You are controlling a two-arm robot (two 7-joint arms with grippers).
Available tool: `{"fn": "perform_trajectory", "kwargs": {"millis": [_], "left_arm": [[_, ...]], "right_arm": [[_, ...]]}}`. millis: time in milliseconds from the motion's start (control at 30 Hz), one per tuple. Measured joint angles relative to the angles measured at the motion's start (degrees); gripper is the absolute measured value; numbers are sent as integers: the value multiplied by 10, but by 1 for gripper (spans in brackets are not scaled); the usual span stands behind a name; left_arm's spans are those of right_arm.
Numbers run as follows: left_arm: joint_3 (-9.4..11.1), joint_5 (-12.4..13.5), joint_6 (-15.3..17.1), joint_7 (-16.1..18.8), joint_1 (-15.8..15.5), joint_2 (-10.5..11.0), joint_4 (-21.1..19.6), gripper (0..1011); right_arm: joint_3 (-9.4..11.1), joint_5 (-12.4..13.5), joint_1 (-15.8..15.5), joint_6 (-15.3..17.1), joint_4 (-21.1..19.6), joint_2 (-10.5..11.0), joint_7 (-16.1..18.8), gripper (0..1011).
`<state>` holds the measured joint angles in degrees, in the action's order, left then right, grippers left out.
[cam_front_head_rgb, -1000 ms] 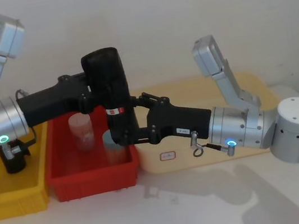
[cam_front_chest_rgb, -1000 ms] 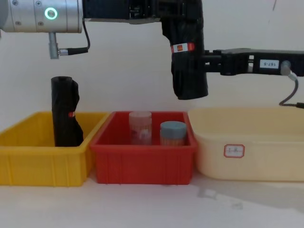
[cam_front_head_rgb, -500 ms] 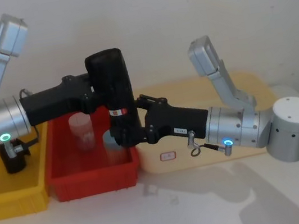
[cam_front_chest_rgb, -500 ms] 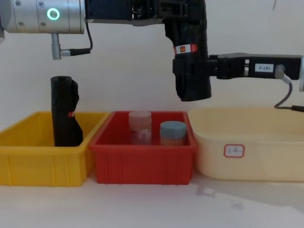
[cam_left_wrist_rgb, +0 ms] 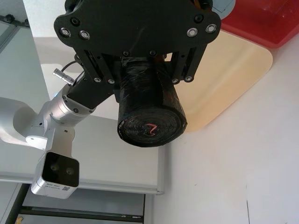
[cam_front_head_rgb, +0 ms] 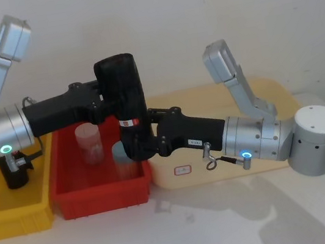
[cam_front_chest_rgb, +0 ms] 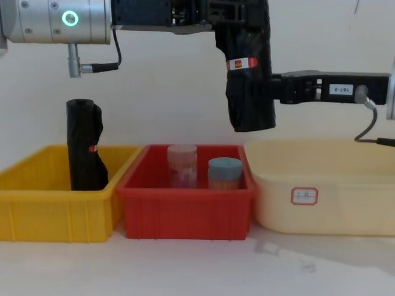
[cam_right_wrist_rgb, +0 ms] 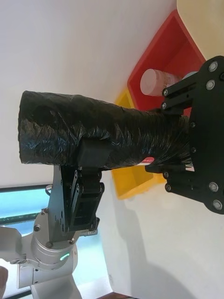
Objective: Pick up the garbage bag with the one hand and transfer it to the other hand.
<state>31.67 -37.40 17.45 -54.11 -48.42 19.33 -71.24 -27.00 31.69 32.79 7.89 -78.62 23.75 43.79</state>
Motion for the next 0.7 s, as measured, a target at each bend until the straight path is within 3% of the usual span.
{"fn": "perform_trajectory", "kwargs": {"millis": [400,700], "left_arm": [[1,-1,0,-1,-1,0,2,458],[1,-1,0,-2,-2,-1,2,686]], "right_arm": [[-1,2,1,0,1,0,-1,520],[4,8,-3,0,1,-3,-17,520]]}}
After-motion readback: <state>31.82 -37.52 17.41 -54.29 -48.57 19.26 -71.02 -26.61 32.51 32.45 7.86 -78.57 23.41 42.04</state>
